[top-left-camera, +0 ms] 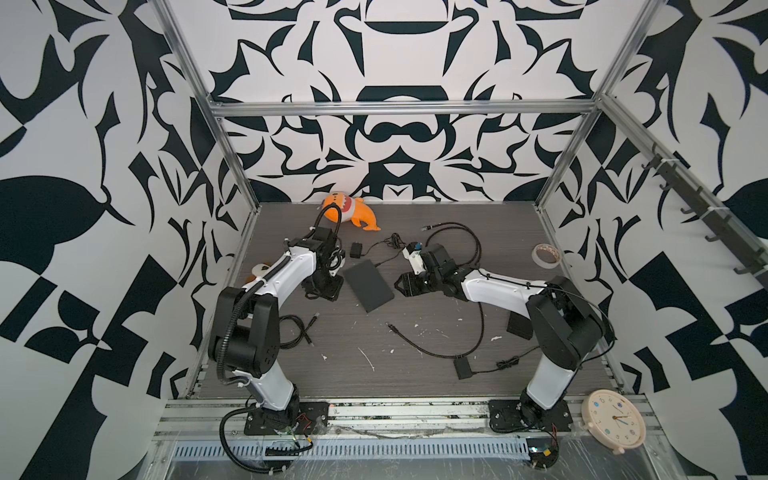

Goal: Insert the plug into the switch port

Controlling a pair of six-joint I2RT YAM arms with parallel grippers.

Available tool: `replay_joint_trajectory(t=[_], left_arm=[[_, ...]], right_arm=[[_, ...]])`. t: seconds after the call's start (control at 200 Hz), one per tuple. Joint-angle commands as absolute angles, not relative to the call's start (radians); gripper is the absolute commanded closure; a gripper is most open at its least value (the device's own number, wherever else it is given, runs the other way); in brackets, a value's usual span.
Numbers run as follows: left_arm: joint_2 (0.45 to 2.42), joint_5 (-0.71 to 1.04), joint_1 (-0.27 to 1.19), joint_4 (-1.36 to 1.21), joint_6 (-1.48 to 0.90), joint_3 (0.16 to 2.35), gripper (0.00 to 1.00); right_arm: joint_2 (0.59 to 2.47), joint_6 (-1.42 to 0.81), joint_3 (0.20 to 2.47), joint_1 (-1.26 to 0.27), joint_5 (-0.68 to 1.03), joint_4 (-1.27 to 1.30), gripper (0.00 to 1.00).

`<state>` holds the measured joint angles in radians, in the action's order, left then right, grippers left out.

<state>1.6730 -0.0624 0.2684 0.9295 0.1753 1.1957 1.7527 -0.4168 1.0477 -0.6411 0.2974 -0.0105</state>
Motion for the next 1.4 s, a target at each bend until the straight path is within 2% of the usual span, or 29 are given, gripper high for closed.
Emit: replay_joint_trajectory(t=[0.0,0.395,0.575,0.775,0.935,1.13,1.25,1.395], left_arm=[[1.672,-0.14,0.253,1.046,0.235,1.149,0.49],[1.76,-0.183,0.234,1.076,0.118,1.122,0.49],[1.815,-0.182,0.235,1.049,0.106,1.12,0.53],[1.855,-0.193,0.235,1.001,0.101,1.11,0.65],[1.865,-0.174,0.24,0.967,0.103,1.143,0.79],[1.922,-0.166,0.352,0.889,0.101,1.24,0.84],[1.983,-0.166,0.424,0.88,0.098,1.343,0.84],[2.017,-0.146,0.466,0.869,0.128,1.416,0.78]], right_arm=[[1.697,-0.47,1.008,-0.642,0.343,0.059,0.48],[1.668,-0.468,0.994,-0.684,0.323,0.0,0.49],[1.623,-0.46,0.977,-0.693,0.297,-0.029,0.49],[1.585,-0.461,0.951,-0.693,0.282,-0.057,0.5],[1.56,-0.465,0.923,-0.693,0.267,-0.057,0.5],[1.566,-0.425,0.943,-0.693,0.224,-0.087,0.5],[1.586,-0.419,0.956,-0.693,0.218,-0.084,0.5],[1.604,-0.408,0.975,-0.676,0.212,-0.096,0.5]])
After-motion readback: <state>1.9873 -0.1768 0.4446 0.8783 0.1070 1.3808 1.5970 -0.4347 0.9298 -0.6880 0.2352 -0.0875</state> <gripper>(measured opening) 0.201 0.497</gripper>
